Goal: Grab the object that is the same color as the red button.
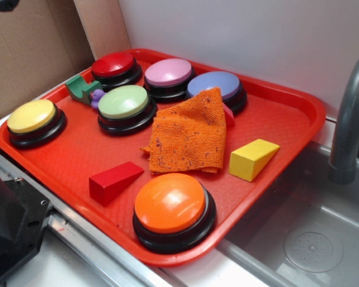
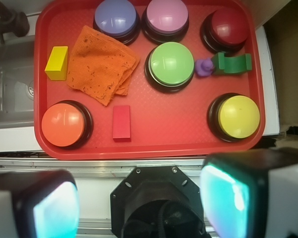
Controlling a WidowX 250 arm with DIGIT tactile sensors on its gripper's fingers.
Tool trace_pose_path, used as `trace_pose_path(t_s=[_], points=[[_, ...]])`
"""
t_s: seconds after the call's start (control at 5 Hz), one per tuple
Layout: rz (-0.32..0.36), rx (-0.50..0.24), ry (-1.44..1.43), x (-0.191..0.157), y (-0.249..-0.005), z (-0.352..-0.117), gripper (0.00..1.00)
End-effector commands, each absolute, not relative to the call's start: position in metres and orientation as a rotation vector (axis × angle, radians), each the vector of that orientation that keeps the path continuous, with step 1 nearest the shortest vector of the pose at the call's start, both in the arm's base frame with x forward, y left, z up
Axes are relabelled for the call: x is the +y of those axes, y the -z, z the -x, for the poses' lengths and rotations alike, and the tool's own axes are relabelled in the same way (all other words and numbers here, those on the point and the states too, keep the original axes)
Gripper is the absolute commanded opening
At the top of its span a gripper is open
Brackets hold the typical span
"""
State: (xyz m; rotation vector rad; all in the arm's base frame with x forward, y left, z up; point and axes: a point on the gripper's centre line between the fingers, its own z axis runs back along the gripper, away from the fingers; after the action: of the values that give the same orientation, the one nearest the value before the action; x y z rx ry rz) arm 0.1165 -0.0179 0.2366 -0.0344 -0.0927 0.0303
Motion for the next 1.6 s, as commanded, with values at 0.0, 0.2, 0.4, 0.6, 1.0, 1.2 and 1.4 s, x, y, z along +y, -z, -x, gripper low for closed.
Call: trace_pose_path(t_s=[0.0,0.2,0.4,0.6,1.0,1.2,1.4], points=[[0.034,-0.093,-0.030,-0.018,-0.237,-0.117,1.00],[0.007,-0.096,0.033,-0.022,-0.218,-0.134,1.00],[-0.008,-0.061,0.026,-0.023,-0.199,-0.148,1.00],[0.031,-0.053,0.010,-0.018,-0.162,-0.171,1.00],[0.019,-0.032,-0.074,-0.029,-0.103,-0.189,1.00],[-0.040,0.017,-0.158,-0.042,-0.080,-0.188,1.00],[-0.052,0.062,-0.164,-0.050,-0.057,-0.189,1.00]])
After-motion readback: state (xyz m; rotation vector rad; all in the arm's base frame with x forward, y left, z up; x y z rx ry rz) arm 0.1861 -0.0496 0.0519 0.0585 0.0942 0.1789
